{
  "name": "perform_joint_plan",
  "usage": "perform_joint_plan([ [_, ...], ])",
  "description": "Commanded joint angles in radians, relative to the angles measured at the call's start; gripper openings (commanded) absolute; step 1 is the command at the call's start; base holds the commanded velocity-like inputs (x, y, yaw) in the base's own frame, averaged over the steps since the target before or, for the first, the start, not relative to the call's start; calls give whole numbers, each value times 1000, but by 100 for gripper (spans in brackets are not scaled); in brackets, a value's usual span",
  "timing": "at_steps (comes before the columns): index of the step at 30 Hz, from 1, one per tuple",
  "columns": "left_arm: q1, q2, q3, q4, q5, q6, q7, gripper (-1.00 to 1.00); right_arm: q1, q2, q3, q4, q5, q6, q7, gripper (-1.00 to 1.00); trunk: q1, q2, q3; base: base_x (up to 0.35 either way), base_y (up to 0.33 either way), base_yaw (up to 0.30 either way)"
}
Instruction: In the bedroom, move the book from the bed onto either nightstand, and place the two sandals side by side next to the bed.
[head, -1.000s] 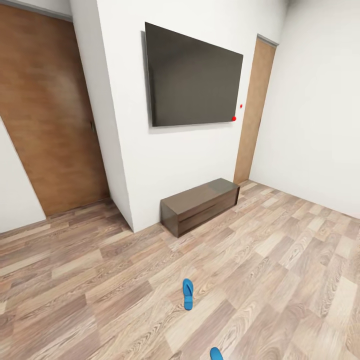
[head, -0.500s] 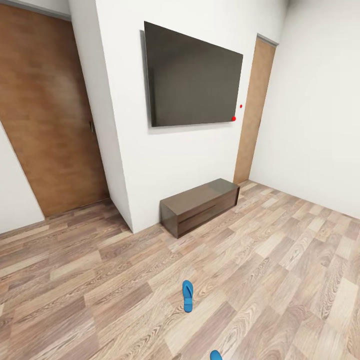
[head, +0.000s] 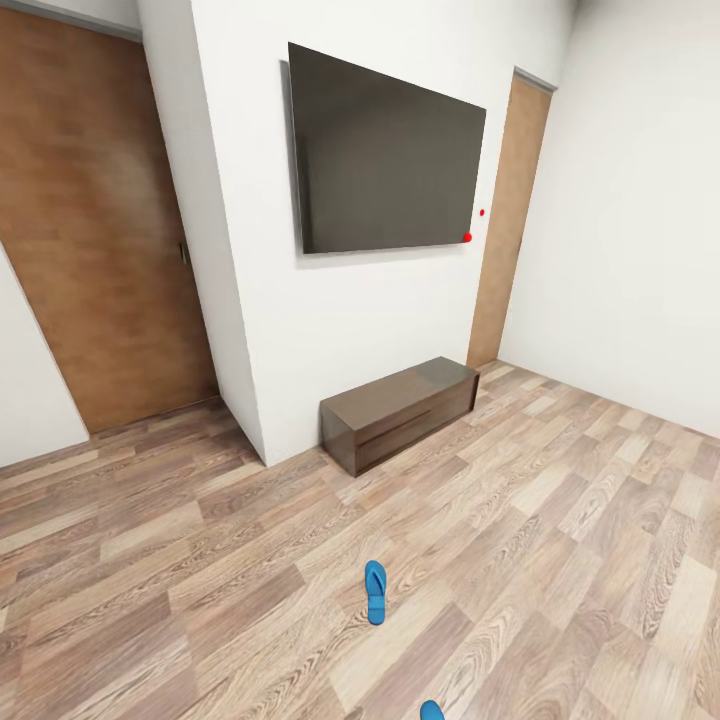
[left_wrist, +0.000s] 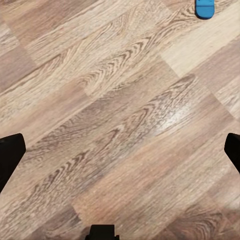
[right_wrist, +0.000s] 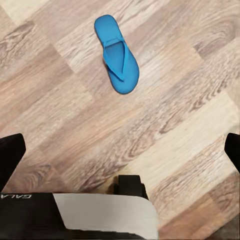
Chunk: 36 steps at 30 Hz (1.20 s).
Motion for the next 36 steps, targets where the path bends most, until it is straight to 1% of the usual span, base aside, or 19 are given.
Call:
perform_joint_plan([
  [1,0,0,0,0,0,-3,1,100,-8,1,-1,-16,1,46,-1,100,0,-1,-1,0,0,0],
  [2,0,1,0,0,0,-3,1,100,-40,5,-1,-32,1,106,-3,100,0,-1,-1,0,0,0],
  [3,0,1,0,0,0,-3,1,100,-63,9,-1,-38,2,130,-4,100,0,-1,-1,0,0,0],
  [4,0,1,1,-1,0,-3,1,100,-118,20,-1,-43,2,166,-5,100,0,-1,-1,0,0,0],
  [5,0,1,1,-1,0,-4,1,100,-150,27,-1,-43,2,180,-5,100,0,-1,-1,0,0,0],
  [6,0,1,1,-2,0,-6,1,100,-215,38,0,-32,2,200,-6,100,0,-1,-1,0,0,0],
  [7,0,1,1,-3,0,-8,1,100,-246,42,0,-22,2,209,-6,100,0,-1,-1,0,0,0],
  [8,0,1,2,-4,0,-14,1,100,-299,48,0,6,2,228,-6,100,0,-1,-1,0,0,0],
  [11,-1,1,2,-5,0,-26,1,100,-350,53,1,57,4,270,-6,100,0,-1,-1,0,0,0],
  [12,-1,2,2,-6,0,-35,1,100,-371,55,1,83,5,306,-6,100,0,-1,-1,0,0,0],
  [13,-1,2,2,-6,0,-41,1,100,-380,56,2,93,5,326,-6,100,0,-1,-1,0,0,0],
  [14,-2,2,2,-7,0,-52,1,100,-398,57,2,107,6,365,-6,100,0,-1,-1,0,0,0],
  [16,-2,2,1,-7,0,-66,1,100,-415,58,2,120,6,411,-5,100,0,-1,-1,0,0,0],
  [20,-2,2,1,-8,-1,-84,1,100,-429,59,2,129,7,452,-5,100,0,-1,-1,0,0,0],
  [25,-2,1,0,-30,-2,-95,-1,100,-433,59,2,129,11,469,-5,100,0,-1,-1,0,0,0],
  [36,-2,1,0,-34,-1,-97,-1,100,-434,59,4,124,13,507,-4,100,0,-1,-1,0,0,0],
])
